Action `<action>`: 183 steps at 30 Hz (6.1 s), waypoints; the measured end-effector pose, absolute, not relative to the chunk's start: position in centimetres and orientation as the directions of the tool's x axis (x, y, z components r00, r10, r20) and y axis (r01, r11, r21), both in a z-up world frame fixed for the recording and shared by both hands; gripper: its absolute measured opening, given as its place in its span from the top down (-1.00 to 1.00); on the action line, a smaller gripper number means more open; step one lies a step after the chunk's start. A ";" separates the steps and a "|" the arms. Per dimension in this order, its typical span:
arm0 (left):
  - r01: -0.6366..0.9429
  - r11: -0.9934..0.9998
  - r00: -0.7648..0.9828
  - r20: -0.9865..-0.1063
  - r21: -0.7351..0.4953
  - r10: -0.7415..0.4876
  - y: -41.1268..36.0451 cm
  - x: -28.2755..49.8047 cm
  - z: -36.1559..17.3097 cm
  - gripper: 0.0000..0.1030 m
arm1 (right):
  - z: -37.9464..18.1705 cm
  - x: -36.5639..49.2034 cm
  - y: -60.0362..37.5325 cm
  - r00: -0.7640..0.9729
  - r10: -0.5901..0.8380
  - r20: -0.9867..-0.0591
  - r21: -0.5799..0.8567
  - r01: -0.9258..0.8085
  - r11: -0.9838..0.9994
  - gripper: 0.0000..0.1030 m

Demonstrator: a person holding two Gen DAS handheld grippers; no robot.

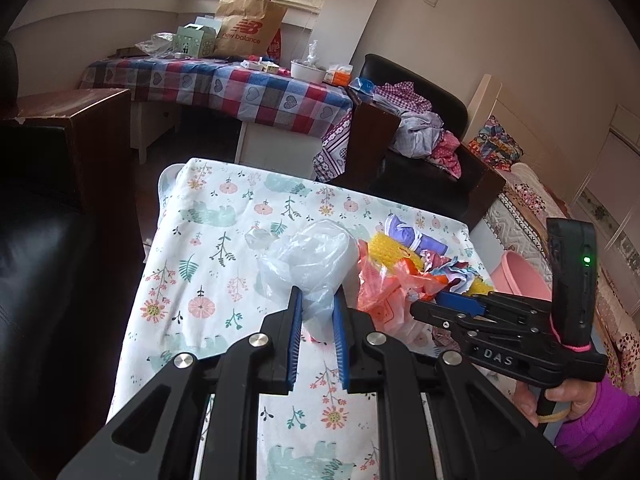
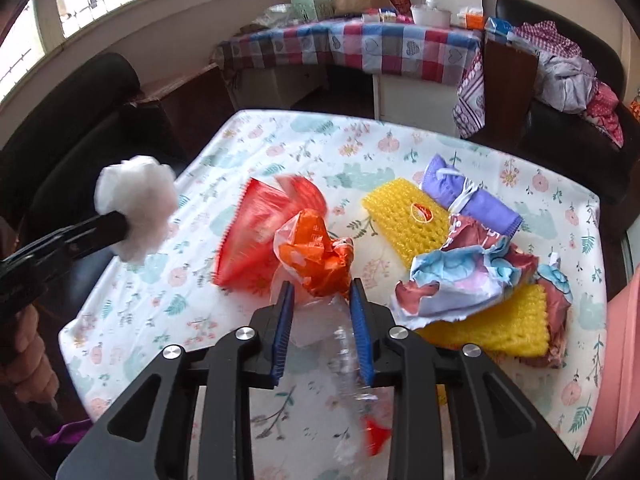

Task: Collect trash
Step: 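Carry the white bag and orange bag over the pink bucket, then open both tools to drop the bags into the pink bucket, then move both open tools back over the remaining trash on the table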

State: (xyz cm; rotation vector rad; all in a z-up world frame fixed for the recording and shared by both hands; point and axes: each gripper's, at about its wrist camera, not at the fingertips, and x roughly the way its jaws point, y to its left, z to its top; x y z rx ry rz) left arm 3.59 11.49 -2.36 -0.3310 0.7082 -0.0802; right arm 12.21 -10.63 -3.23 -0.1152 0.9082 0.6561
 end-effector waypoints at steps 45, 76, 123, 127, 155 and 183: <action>0.286 0.911 0.748 -0.526 -0.296 -0.405 -8.6 7.7 3.9 0.73 | 1.3 7.0 -33.7 0.776 0.269 -0.571 0.197 -0.188 0.962 0.44; 0.497 0.813 0.594 -0.564 -0.304 -0.574 -22.5 14.1 0.6 0.73 | -2.8 9.6 -42.6 0.767 0.049 -0.639 0.212 0.114 0.971 0.44; 0.522 0.809 0.500 -0.671 -0.271 -0.548 -28.8 15.6 -4.9 0.32 | -6.3 10.6 -43.8 0.715 0.006 -0.700 0.187 0.175 0.967 0.42; 0.528 0.807 0.515 -0.656 -0.265 -0.552 -28.6 15.2 -4.2 0.29 | -5.8 10.3 -43.6 0.723 0.000 -0.691 0.181 0.173 0.968 0.42; 0.475 0.867 0.699 -0.533 -0.152 -0.477 -16.1 8.8 2.0 0.07 | -0.7 7.6 -35.0 0.785 0.154 -0.600 0.236 -0.010 0.972 0.07; -0.017 0.979 0.723 -0.679 -0.203 -0.129 7.7 8.1 -5.5 0.07 | -2.9 9.0 -26.7 0.721 0.256 -0.644 0.194 -0.170 0.966 0.06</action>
